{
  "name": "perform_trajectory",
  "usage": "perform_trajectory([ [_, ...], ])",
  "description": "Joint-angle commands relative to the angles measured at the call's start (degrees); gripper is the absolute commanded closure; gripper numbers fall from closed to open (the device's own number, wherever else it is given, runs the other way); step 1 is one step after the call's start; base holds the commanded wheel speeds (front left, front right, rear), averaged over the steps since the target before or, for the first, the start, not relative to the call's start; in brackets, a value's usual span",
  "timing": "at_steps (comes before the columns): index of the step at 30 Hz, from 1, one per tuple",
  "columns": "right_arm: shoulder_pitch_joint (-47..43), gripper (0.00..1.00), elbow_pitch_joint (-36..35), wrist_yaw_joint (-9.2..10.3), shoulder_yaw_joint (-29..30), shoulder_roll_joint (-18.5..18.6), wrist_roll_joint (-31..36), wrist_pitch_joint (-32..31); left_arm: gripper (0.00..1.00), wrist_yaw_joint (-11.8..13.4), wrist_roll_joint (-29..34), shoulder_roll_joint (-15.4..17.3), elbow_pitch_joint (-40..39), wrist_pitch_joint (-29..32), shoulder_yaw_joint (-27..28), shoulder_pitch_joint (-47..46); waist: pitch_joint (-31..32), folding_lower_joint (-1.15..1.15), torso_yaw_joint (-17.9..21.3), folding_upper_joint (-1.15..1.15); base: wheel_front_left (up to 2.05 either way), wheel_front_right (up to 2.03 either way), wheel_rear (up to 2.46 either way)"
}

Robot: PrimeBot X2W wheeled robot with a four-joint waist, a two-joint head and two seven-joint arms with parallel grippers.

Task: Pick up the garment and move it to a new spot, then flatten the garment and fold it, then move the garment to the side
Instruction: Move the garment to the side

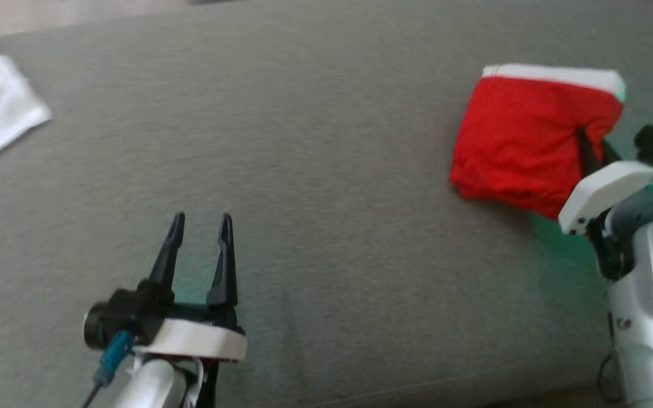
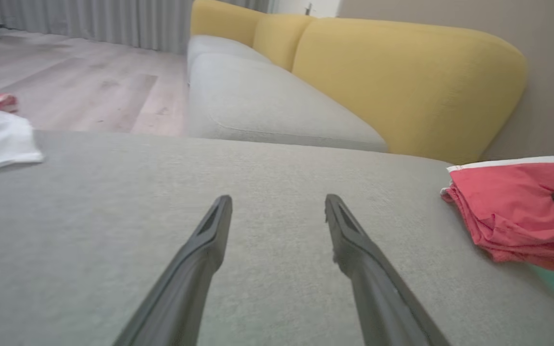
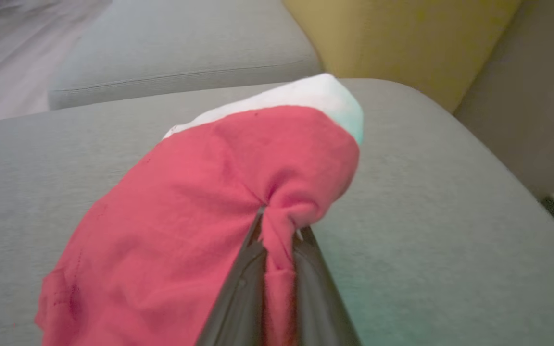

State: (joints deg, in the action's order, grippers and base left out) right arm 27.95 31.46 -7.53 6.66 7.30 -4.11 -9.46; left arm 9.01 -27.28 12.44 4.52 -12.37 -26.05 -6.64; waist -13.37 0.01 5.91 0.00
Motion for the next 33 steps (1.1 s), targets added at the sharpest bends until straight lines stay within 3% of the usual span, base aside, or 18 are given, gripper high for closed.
perform_trajectory([
  [1,3.02,1.0,-2.45,0.04,-0.5,0.6,-0.09,0.89,0.0,-0.02,0.76,1.24,-2.28,0.39,1.54,-2.65,-6.13,-0.01,7.49,0.0,0.0,0.0,0.0],
  [5,4.85,1.0,-2.58,0.04,0.69,0.99,0.27,1.46,0.0,-0.07,1.53,1.71,-3.32,1.72,0.86,-4.35,-7.82,-0.01,9.48,0.0,0.0,0.0,0.0],
  [9,7.27,1.0,-1.48,0.04,0.72,2.1,1.17,1.41,0.0,-0.08,1.93,1.93,-3.89,2.57,0.27,-5.14,-8.99,-0.01,8.93,0.0,0.0,0.0,0.0],
  [14,12.54,1.0,2.67,0.04,1.26,5.17,3.42,0.13,0.0,0.8,2.32,2.58,-4.83,3.08,0.58,-5.28,-10.63,-0.01,5.98,0.0,0.0,0.0,0.0],
  [21,21.28,1.0,10.84,0.04,3.5,13.1,8.61,-1.11,0.0,1.74,2.48,3.23,-6.55,3.32,1.13,-5.37,-13.75,-0.01,0.28,0.0,0.0,0.0,0.0],
  [27,26.18,1.0,14.01,0.04,5.36,17.58,14.9,-0.38,0.0,2.2,2.37,3.53,-7.37,3.02,1.38,-5.02,-15.96,-0.01,-2.59,0.0,0.0,0.0,0.0],
  [28,26.74,0.71,14.22,0.04,5.91,17.86,16.03,-0.13,0.0,2.22,2.36,3.55,-7.38,2.94,1.39,-5.05,-16.19,-0.01,-2.82,0.0,0.0,0.0,0.0],
  [29,27.24,0.18,14.4,0.04,6.51,18.02,17.12,0.09,0.0,2.28,2.37,3.53,-7.41,2.88,1.37,-5.07,-16.38,-0.01,-3.02,0.0,0.0,0.0,0.0],
  [30,27.24,0.18,14.4,0.04,6.51,18.02,17.12,0.09,0.0,2.28,2.37,3.53,-7.41,2.88,1.37,-5.07,-16.38,-0.01,-3.02,0.0,0.0,0.0,0.0],
  [31,27.68,0.0,14.58,0.04,7.1,17.98,18.13,0.38,0.0,2.35,2.38,3.51,-7.43,2.82,1.35,-5.09,-16.47,-0.01,-3.11,0.0,0.0,0.0,0.0],
  [33,28.37,0.0,15.0,0.04,8.54,17.52,19.58,0.9,0.0,2.42,2.34,3.46,-7.38,2.71,1.33,-5.16,-16.54,-0.01,-3.24,0.0,0.0,0.0,0.0],
])
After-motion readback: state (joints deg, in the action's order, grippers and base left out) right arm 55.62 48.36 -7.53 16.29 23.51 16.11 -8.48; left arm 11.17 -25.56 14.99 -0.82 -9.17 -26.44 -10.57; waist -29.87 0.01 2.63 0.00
